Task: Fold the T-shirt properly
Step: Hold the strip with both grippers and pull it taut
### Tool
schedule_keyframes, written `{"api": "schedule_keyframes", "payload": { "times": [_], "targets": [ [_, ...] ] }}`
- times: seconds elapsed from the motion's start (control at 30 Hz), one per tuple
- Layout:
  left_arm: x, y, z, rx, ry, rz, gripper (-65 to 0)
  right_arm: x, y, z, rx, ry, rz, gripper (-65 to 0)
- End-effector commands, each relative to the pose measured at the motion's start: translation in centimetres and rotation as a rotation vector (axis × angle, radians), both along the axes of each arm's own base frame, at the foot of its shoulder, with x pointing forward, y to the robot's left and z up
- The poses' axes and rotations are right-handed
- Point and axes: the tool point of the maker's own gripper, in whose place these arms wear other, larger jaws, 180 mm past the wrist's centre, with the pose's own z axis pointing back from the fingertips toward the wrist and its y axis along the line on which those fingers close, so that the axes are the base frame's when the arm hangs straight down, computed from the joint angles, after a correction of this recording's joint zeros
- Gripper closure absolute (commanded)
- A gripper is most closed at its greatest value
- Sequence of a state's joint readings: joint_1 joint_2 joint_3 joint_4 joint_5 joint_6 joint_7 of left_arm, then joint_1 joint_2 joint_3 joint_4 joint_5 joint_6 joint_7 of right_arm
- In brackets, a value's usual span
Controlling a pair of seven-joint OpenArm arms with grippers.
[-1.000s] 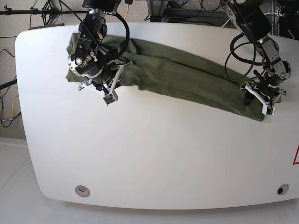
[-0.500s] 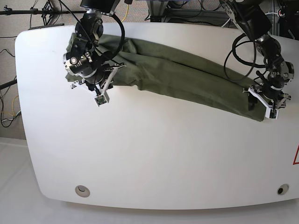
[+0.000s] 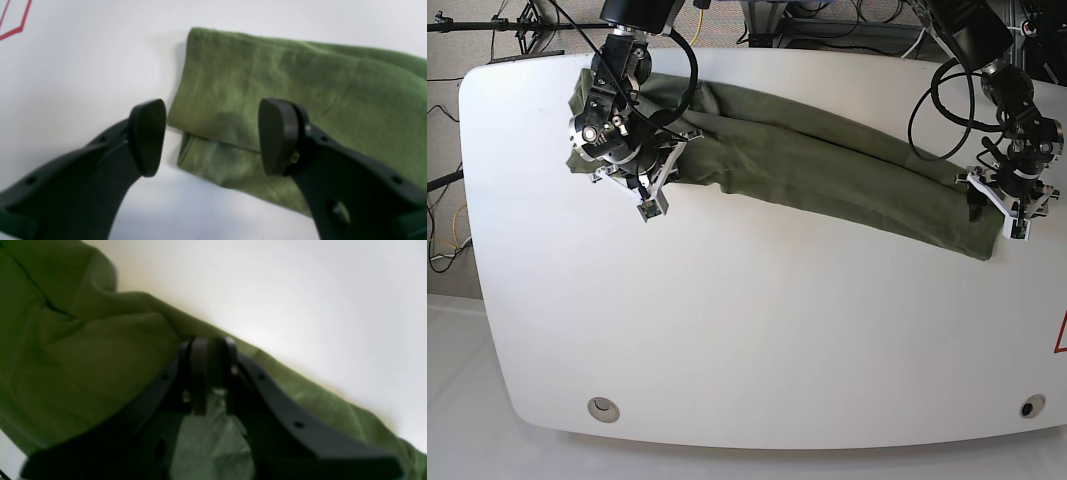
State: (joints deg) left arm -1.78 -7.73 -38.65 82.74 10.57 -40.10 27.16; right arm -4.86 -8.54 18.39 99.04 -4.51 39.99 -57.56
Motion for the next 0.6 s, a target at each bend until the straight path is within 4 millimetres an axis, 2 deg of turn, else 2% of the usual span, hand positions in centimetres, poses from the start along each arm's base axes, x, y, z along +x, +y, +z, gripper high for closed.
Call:
{"api": "schedule_keyframes", "payload": {
  "times": [0.0, 0.2, 0.4, 0.57],
  "targets": [
    [1.2, 0.8, 2.1, 0.015, -0.073, 0.0, -40.1, 0.7, 0.5, 0.8, 0.011, -0.033, 0.008, -8.0],
    [1.2, 1.0, 1.7, 0.008, -0.064, 0.006, -40.2, 0.7, 0.9, 1.0, 0.014, -0.04, 0.019, -8.0],
    [2.1, 0.7, 1.6, 0.0, -0.059, 0.001, -40.9, 0.2, 1.0, 0.0, 0.02, -0.002, 0.017, -7.7],
    [2.2, 0.8, -0.1, -0.028, -0.014, 0.004, -41.6, 0.1, 0.7, 0.1, 0.01, 0.001, 0.015, -7.5]
  ]
}}
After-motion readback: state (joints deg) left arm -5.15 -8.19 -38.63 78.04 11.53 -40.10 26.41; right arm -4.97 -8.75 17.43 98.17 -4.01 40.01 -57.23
